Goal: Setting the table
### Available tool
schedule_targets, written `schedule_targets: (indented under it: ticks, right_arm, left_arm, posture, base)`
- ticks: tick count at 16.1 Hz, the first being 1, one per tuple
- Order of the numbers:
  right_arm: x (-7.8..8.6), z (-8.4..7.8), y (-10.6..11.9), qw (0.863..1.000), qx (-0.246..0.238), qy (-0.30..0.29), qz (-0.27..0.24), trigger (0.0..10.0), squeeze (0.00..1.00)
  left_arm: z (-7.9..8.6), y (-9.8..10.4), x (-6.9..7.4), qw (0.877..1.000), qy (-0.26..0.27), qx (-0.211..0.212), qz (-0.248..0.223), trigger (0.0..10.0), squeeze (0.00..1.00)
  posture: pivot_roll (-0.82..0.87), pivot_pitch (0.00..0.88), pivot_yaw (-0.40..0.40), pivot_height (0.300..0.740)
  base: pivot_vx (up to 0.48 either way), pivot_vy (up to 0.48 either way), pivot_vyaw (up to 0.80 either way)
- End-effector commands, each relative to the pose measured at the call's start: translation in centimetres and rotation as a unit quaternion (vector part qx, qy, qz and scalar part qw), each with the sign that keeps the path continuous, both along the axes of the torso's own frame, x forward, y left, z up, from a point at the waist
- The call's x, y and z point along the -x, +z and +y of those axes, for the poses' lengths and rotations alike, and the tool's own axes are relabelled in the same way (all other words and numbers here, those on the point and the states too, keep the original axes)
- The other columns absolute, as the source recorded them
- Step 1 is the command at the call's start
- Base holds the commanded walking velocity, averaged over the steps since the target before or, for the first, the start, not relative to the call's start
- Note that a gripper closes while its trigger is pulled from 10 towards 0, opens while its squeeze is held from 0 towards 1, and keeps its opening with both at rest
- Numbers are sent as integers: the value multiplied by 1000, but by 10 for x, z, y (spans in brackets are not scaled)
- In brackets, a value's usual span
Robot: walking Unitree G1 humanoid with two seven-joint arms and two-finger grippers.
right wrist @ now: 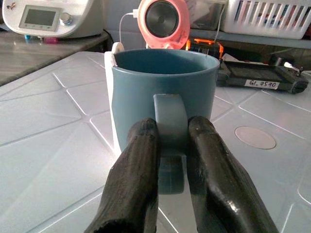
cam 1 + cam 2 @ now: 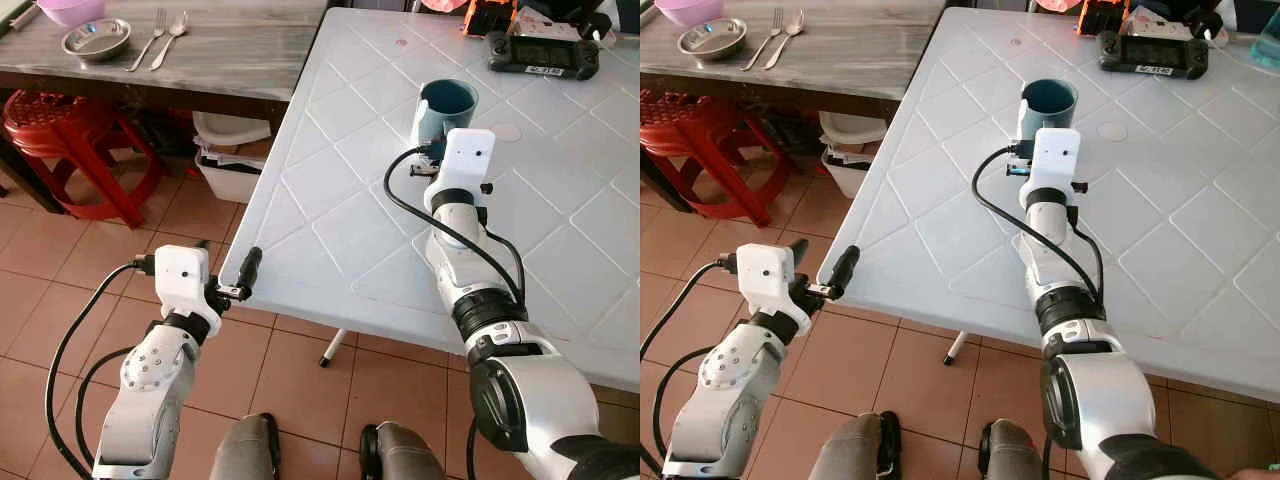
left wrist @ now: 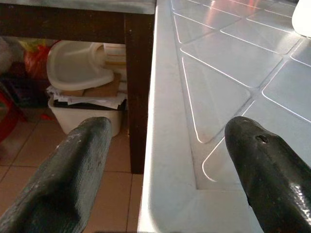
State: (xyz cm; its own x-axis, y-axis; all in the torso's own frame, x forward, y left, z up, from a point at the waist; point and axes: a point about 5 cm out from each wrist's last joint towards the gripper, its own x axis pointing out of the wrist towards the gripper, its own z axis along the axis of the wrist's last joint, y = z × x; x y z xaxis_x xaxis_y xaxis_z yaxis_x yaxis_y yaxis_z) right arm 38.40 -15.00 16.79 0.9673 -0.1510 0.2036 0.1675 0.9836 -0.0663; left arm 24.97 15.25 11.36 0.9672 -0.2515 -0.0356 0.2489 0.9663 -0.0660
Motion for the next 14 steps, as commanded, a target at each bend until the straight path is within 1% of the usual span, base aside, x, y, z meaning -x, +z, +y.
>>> schedule_targets:
  ticks: [1, 2, 3, 4, 5, 6, 7, 8, 9, 11, 12, 14]
  right_arm:
    - [1, 2, 6, 1000, -9, 5, -20, 0, 0]
    - [2, 5, 10, 999, -12, 14, -31, 0, 0]
    - [8, 11, 16, 998, -16, 39, -54, 1529, 0]
    - [18, 16, 20, 994, -24, 72, -76, 7882, 0]
    - [25, 17, 21, 992, -24, 86, -86, 10000, 0]
    - [36, 17, 21, 989, -28, 108, -98, 10000, 0]
    - [47, 14, 20, 988, -30, 115, -103, 10000, 0]
    - [55, 10, 17, 989, -19, 110, -98, 10000, 0]
    - [62, 2, 13, 991, -19, 97, -87, 10000, 0]
    - [67, -5, 9, 993, -16, 87, -77, 10000, 0]
    - [71, -11, 5, 994, -14, 81, -65, 10000, 0]
    - [77, -12, 2, 995, -17, 85, -46, 10000, 0]
  left_arm:
    - [3, -3, 0, 1000, 6, -7, 4, 10000, 0]
    - [3, -2, -2, 1000, 11, -8, 1, 10000, 0]
    - [3, -3, -9, 1000, 30, -8, 1, 10000, 0]
    - [2, -2, -18, 999, 51, -4, -2, 10000, 0]
    - [2, -2, -21, 998, 56, 1, -1, 10000, 0]
    - [2, -2, -28, 998, 65, 13, 0, 10000, 0]
    - [1, -1, -33, 997, 70, 24, -1, 10000, 0]
    - [0, 0, -36, 997, 69, 25, -7, 10000, 0]
    - [-3, -1, -39, 997, 68, 29, -9, 10000, 0]
    - [-8, -1, -42, 997, 64, 33, -15, 10000, 0]
    - [-13, -1, -44, 998, 53, 38, -21, 10000, 0]
    - [-18, -1, -46, 998, 42, 45, -31, 10000, 0]
  posture:
    - [88, 105, 57, 740]
    - [84, 92, 54, 740]
    - [67, 55, 46, 740]
    - [52, 33, 42, 740]
    - [41, 16, 40, 740]
    - [16, 0, 35, 740]
    - [1, 0, 34, 740]
    - [-10, 0, 31, 740]
    - [-19, 0, 30, 740]
    - [-28, 0, 29, 740]
    - [-39, 0, 31, 740]
    - [-45, 0, 34, 740]
  base:
    - [0, 0, 0]
    - [0, 0, 0]
    - [0, 0, 0]
    - [0, 0, 0]
    - [0, 0, 0]
    - [0, 0, 0]
    - [0, 0, 0]
    - [0, 0, 0]
    - [0, 0, 0]
    - [0, 292, 0]
    - [0, 368, 0]
    - [277, 364, 0]
